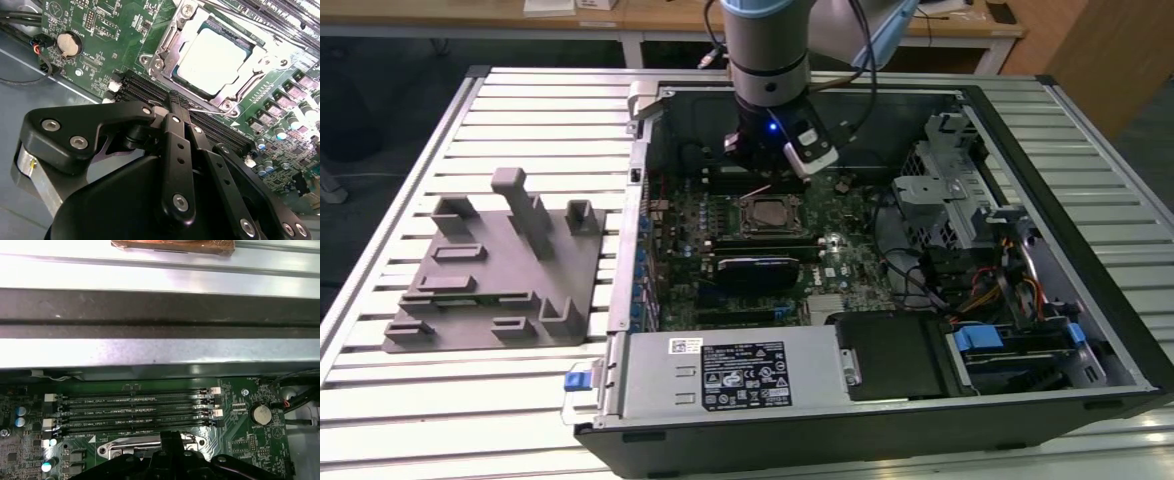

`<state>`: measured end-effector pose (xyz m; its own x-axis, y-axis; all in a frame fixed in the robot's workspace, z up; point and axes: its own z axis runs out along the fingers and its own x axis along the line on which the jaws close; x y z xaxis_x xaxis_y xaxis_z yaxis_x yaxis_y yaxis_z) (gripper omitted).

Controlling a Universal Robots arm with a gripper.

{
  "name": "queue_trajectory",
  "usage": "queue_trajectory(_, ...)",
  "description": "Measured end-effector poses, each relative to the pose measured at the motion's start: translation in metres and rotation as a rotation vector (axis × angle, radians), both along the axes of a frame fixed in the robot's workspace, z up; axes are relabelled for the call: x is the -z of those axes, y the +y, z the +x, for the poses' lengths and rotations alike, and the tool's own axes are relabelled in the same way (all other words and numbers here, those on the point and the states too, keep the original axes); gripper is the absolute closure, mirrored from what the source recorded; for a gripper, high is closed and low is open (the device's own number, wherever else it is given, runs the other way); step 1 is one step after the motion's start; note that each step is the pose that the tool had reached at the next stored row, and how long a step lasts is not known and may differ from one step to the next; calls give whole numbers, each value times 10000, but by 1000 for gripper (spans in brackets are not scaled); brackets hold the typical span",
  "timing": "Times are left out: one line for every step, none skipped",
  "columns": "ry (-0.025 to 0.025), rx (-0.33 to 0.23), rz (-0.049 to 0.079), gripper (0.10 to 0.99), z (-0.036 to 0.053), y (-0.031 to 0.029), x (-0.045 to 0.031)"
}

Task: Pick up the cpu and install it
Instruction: 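Install the first cpu locking lever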

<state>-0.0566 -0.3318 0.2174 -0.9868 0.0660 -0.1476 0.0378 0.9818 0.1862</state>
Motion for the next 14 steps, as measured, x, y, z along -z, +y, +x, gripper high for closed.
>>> queue_trajectory(-2, 27, -40, 980, 0, 3, 7)
queue_trajectory(-2, 61, -77, 980, 0, 6, 14)
queue_trajectory(0, 94, -101, 980, 0, 10, 20)
queue_trajectory(2, 129, -116, 980, 0, 15, 25)
queue_trajectory(2, 165, -121, 980, 0, 22, 31)
queue_trajectory(2, 204, -124, 980, 0, 28, 37)
queue_trajectory(1, 258, -128, 980, 0, 33, 44)
queue_trajectory(1, 325, -131, 980, 0, 37, 49)
queue_trajectory(3, 399, -134, 980, 0, 42, 53)
queue_trajectory(3, 474, -135, 980, 0, 45, 57)
queue_trajectory(3, 550, -135, 980, 0, 49, 60)
queue_trajectory(4, 627, -137, 980, 0, 53, 63)
queue_trajectory(4, 701, -137, 980, 0, 57, 66)
queue_trajectory(4, 765, -137, 980, 0, 63, 69)
